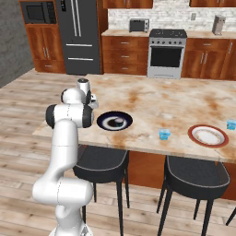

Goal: Place two yogurt containers on each plate.

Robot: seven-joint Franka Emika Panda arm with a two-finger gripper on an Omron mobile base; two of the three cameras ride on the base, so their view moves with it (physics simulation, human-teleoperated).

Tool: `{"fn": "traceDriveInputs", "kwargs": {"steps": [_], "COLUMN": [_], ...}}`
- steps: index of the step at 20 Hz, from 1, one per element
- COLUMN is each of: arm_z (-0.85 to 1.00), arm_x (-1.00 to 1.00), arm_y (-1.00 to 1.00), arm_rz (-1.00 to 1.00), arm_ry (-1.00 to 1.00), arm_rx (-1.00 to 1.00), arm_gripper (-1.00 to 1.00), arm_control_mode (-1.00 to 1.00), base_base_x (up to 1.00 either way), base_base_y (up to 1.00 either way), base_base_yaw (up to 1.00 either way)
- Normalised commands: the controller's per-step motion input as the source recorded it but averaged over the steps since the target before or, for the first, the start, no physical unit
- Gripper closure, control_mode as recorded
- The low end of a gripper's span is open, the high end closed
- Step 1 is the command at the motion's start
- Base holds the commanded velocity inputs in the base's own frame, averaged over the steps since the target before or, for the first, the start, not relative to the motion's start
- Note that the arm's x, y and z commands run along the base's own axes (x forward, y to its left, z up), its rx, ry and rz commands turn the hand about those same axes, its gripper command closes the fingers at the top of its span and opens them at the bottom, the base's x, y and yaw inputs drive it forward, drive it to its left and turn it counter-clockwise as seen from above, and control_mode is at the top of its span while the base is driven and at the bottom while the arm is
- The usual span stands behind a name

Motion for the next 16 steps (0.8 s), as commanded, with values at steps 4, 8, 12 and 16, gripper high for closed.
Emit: {"fn": "traceDriveInputs", "kwargs": {"steps": [4,8,12,16], "arm_z": [-0.14,-0.02,-0.04,-0.15], "arm_x": [0.13,0.15,0.14,0.11], "arm_y": [0.04,0.04,0.06,0.06], "arm_rz": [0.0,0.0,0.0,0.0], "arm_ry": [0.05,0.0,0.0,0.01], "arm_rx": [0.0,0.0,0.0,0.0], "arm_gripper": [-1.0,-1.0,-1.0,-1.0], "arm_control_mode": [-1.0,-1.0,-1.0,-1.0], "base_base_x": [0.0,0.0,0.0,0.0], "base_base_y": [0.0,0.0,0.0,0.0], "base_base_yaw": [0.0,0.0,0.0,0.0]}}
